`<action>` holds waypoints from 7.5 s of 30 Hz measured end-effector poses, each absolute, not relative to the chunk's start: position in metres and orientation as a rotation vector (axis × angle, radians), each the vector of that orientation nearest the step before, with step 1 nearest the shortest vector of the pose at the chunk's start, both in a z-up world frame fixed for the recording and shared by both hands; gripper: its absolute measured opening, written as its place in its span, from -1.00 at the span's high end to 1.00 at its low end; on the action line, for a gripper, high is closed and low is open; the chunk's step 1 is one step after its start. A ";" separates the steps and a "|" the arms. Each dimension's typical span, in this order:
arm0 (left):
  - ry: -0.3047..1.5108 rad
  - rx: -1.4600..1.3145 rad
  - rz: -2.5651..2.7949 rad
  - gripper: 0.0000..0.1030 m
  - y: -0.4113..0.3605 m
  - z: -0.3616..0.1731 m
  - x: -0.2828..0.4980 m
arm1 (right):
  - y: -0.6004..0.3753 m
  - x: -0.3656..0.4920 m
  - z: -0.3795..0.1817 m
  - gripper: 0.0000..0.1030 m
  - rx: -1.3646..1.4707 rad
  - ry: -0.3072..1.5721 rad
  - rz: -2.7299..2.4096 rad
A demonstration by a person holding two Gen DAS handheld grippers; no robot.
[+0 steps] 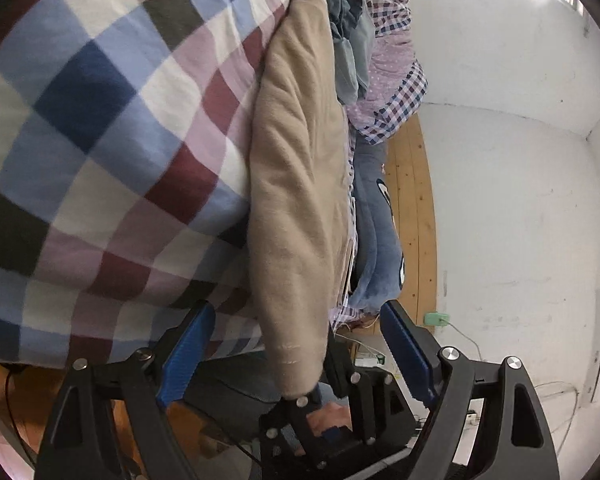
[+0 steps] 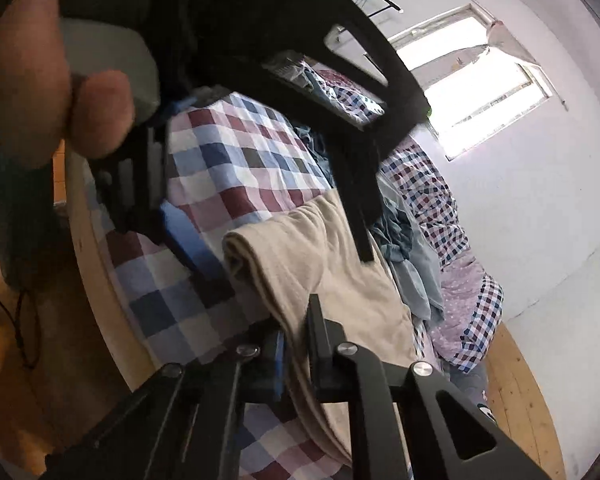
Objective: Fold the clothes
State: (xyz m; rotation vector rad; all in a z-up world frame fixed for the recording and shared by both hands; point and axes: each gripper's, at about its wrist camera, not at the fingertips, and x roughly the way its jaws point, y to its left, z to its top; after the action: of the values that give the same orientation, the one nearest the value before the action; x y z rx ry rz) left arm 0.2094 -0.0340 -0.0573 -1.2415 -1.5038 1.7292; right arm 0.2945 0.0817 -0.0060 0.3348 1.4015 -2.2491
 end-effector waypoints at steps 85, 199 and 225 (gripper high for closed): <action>-1.469 -1.165 1.690 0.92 -0.021 -0.027 0.205 | 0.109 0.268 0.004 -0.03 0.199 1.532 -2.295; -1.848 -0.391 2.830 0.82 -0.627 0.199 0.239 | -0.321 0.149 0.226 0.84 0.045 0.563 -1.913; -2.125 -0.651 2.926 0.81 -0.692 -0.001 0.375 | -0.357 0.317 0.010 0.66 -0.090 1.059 -1.381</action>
State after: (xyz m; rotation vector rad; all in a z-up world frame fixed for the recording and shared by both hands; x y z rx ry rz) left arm 0.3748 -0.6922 -0.0006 -0.6514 -2.1254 2.9261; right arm 0.3166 -0.3567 0.0104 -0.0895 1.0589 -1.3808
